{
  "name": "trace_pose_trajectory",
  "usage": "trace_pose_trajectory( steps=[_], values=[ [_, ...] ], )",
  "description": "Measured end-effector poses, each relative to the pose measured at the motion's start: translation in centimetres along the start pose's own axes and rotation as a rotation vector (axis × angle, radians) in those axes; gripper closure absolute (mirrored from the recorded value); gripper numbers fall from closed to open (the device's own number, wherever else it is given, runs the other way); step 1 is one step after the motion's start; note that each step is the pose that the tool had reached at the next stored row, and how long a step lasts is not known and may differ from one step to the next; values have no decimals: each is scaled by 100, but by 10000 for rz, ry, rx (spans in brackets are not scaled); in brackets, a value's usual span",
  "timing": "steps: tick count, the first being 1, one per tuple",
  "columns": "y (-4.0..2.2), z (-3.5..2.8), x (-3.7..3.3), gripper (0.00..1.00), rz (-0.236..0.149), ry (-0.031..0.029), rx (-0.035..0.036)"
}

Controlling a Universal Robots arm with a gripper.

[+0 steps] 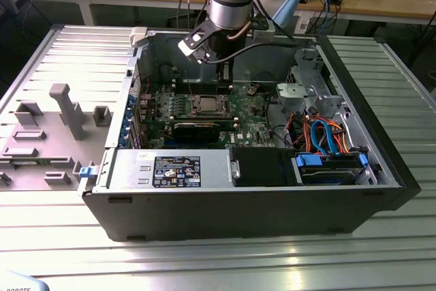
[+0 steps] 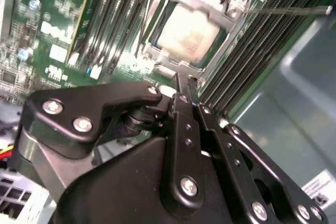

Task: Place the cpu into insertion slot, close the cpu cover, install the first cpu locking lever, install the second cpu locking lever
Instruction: 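Close the cpu cover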

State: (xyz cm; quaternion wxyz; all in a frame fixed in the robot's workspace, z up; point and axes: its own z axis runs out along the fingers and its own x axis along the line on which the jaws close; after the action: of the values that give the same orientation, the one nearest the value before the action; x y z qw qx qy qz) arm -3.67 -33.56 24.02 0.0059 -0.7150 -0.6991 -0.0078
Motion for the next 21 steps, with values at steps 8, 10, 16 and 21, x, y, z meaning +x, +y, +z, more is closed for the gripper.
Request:
trace_pose_trajectory(
  steps=[8,10,16,21],
  values=[
    [-353,169,-12,89,-42,0,1],
    [-391,217,-16,89,-131,2,2],
    [-489,315,-20,89,-137,2,3],
    [-492,236,-18,89,-137,-1,3]
  ],
)
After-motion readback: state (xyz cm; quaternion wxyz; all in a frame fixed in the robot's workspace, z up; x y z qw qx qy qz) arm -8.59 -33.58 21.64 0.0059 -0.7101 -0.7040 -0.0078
